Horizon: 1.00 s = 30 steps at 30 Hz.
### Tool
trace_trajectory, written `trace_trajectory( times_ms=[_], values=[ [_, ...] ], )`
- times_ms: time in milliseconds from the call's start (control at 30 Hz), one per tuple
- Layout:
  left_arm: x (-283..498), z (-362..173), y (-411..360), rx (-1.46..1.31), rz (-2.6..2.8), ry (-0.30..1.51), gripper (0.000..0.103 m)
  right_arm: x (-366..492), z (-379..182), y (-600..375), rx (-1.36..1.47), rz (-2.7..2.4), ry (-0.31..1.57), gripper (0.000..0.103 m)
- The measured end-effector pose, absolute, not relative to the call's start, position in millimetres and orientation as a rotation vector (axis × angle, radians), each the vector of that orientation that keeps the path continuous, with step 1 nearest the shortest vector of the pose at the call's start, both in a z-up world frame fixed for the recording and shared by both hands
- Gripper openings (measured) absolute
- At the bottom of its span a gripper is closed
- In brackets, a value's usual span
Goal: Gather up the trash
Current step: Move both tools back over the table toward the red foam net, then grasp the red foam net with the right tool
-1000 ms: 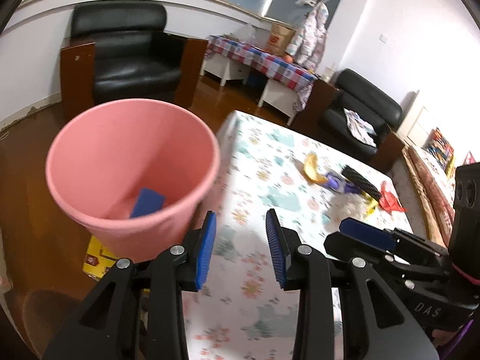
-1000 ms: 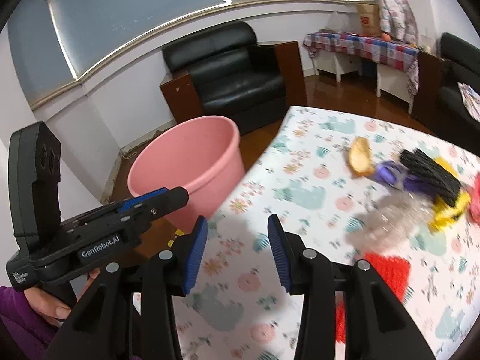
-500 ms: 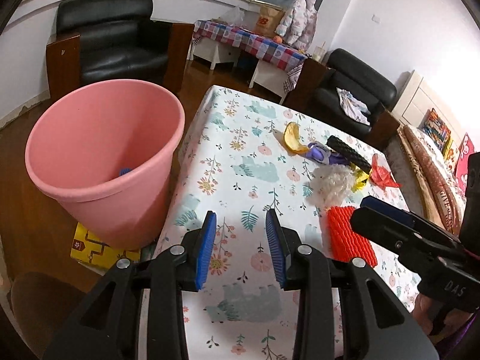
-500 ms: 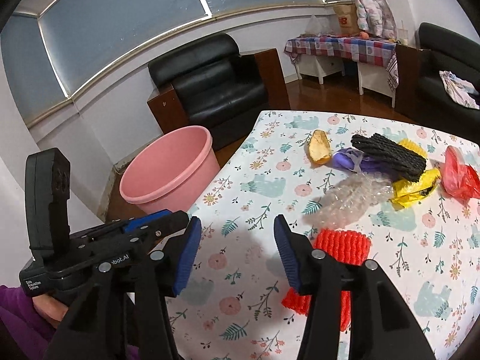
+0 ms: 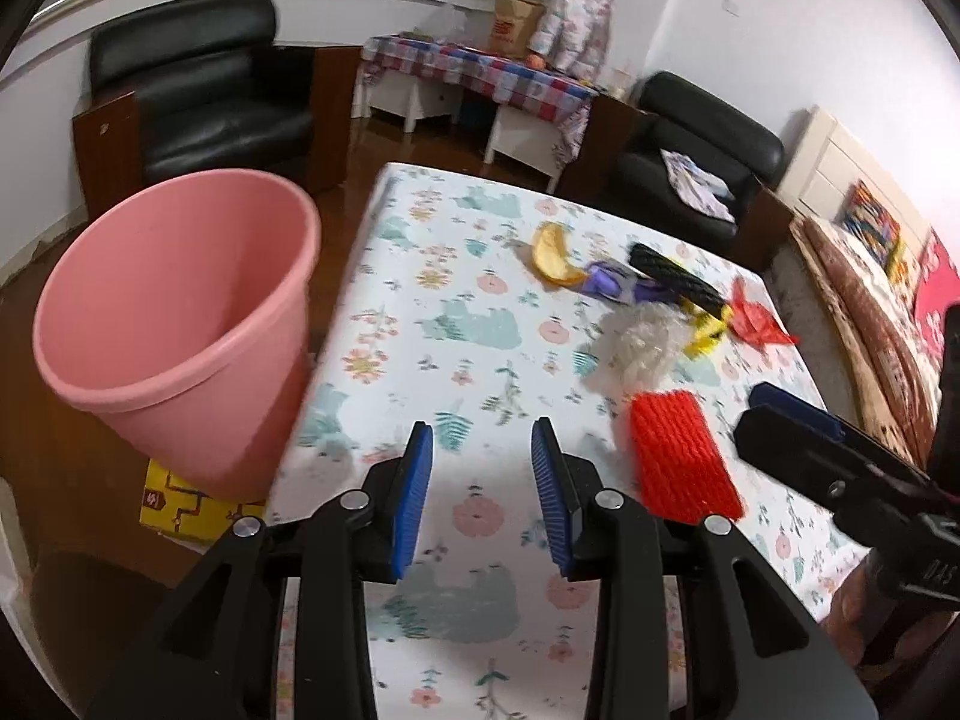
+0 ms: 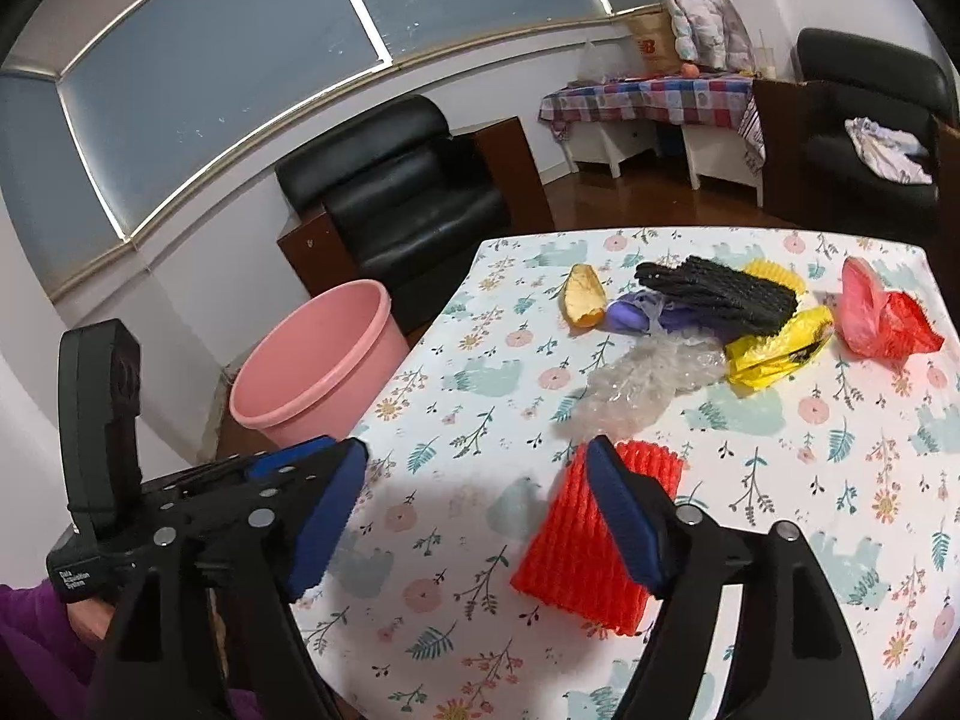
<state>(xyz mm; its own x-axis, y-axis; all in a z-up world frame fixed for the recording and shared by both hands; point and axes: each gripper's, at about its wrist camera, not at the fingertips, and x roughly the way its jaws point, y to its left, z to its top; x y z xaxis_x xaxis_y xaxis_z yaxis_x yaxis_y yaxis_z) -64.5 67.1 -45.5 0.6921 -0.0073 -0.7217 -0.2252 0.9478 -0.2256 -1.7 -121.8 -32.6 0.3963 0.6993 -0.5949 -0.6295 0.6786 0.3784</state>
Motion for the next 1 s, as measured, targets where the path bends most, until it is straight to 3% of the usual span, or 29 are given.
trace_trajectory(
  times_ms=[333,533,667,833,1000],
  values=[
    [-55,-42,46,-0.257,0.087,0.812,0.034,18,-61,-146,-0.019,0.717,0.944,0.074],
    [-43,-43,38,-0.223,0.062,0.842,0.034,19,-81,-149,-0.044,0.764,1.021,0.052],
    [-32,-42,27,-0.198,0.03,0.849,0.034,20,-91,-139,-0.07,0.791,1.051,0.048],
    [-12,-37,7,-0.152,-0.054,0.851,0.034,26,-94,-145,-0.039,0.78,1.061,0.016],
    [9,-38,-8,-0.103,-0.094,0.858,0.034,31,-91,-167,0.01,0.725,1.039,0.011]
  ],
)
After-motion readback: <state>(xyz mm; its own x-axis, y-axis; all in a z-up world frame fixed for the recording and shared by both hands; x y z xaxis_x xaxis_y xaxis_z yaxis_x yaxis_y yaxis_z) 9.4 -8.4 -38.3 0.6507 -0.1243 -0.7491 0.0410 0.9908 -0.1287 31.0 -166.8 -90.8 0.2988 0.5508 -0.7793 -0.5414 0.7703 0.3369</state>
